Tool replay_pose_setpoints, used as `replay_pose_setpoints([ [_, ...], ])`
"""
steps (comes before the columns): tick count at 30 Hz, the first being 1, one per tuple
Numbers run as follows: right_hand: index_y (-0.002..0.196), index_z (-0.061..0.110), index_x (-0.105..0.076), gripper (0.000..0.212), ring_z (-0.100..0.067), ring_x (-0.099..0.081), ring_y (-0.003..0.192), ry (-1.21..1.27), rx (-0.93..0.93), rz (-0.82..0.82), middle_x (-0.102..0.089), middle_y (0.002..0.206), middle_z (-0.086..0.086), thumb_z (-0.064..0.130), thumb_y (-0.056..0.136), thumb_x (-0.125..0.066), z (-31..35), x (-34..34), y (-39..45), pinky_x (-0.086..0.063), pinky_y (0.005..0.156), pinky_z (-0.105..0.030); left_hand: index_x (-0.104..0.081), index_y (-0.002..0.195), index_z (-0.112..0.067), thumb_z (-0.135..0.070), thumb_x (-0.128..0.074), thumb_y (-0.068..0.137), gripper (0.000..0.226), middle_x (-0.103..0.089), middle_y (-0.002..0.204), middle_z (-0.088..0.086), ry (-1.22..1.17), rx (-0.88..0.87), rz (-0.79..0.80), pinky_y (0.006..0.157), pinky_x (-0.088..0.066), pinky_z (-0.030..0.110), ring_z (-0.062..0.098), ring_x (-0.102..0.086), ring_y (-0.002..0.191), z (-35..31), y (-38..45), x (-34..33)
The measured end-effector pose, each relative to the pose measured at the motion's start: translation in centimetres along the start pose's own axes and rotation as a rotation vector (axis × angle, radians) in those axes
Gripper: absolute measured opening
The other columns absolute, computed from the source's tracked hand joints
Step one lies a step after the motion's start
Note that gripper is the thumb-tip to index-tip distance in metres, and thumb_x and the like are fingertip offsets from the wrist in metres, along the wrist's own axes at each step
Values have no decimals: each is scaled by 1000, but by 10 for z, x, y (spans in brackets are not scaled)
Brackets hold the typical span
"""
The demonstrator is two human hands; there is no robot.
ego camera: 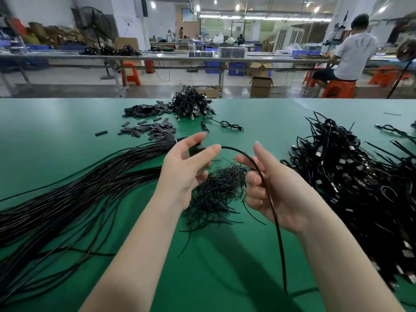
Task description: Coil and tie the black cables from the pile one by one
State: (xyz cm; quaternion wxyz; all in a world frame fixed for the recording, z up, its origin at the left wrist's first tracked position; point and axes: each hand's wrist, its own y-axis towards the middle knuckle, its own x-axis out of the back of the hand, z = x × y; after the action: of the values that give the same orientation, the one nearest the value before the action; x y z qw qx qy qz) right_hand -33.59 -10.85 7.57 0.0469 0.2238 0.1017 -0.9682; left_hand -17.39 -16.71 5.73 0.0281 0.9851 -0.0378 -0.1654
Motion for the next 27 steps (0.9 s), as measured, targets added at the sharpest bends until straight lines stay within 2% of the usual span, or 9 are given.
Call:
replay_pose_setpoints([
  [3,86,20,-75,28,-8,-34,40,-170,148,63,-42,51,5,44,76,-66,-1,5,-3,-35,40,-19,-65,109,-23,-36,-85,54,60,-71,79,-11,-115,48,50,55,-49,18,4,-61,64,-1,0,0],
  [5,84,23,-75,25,-10,-40,43,-235,237,48,-46,51,4,45,75,-65,-4,5,-1,-38,44,-20,-67,110,-22,-48,-75,69,49,-75,95,-7,-13,117,173,62,-52,19,7,-67,76,-2,-2,-2],
  [7,78,27,-72,19,-12,-45,42,-307,236,32,-50,52,2,45,77,-65,-10,3,1,-40,43,-20,-73,104,-28,-56,-59,83,39,-75,104,-3,139,126,291,71,-54,21,8,-69,86,-2,-6,-5],
  [10,76,28,-69,19,-12,-48,44,-440,171,45,-55,55,0,37,90,-59,-27,0,9,-43,45,-21,-76,97,-28,-47,-42,99,39,-75,105,-1,189,143,330,73,-52,22,10,-70,91,-6,-8,-7],
  [14,94,16,-69,29,-15,-57,54,-493,-11,273,-65,69,-1,42,89,-56,-45,2,15,-51,57,-25,-77,80,-20,-36,-40,102,46,-76,95,5,124,273,342,75,-55,30,16,-73,84,-12,-9,-4],
  [19,79,19,-57,31,-24,-64,78,-488,-262,556,-70,84,-7,45,95,-49,-61,10,17,-51,78,-30,-64,53,-22,-39,-50,94,46,-64,59,-6,-31,388,424,50,-53,21,10,-65,53,-29,-15,-3],
  [23,64,24,-46,44,-14,-37,50,-729,-237,354,-42,54,5,63,79,-59,-51,24,19,-33,48,-24,-65,57,-22,-42,-49,90,42,-47,39,-7,16,323,648,43,-45,19,8,-50,35,-39,-20,6],
  [25,57,24,-39,48,-11,-19,45,-659,-138,131,-27,50,9,60,76,-65,-35,35,18,-16,43,-22,-75,74,-18,-40,-39,93,46,-49,37,-4,139,308,814,44,-44,20,10,-50,34,-39,-20,13],
  [27,58,22,-50,40,-9,-15,42,-553,-30,-1,-25,48,10,55,75,-64,-15,41,12,-12,43,-21,-78,87,-18,-41,-31,95,53,-59,44,0,402,356,915,49,-46,20,14,-56,39,-32,-17,16],
])
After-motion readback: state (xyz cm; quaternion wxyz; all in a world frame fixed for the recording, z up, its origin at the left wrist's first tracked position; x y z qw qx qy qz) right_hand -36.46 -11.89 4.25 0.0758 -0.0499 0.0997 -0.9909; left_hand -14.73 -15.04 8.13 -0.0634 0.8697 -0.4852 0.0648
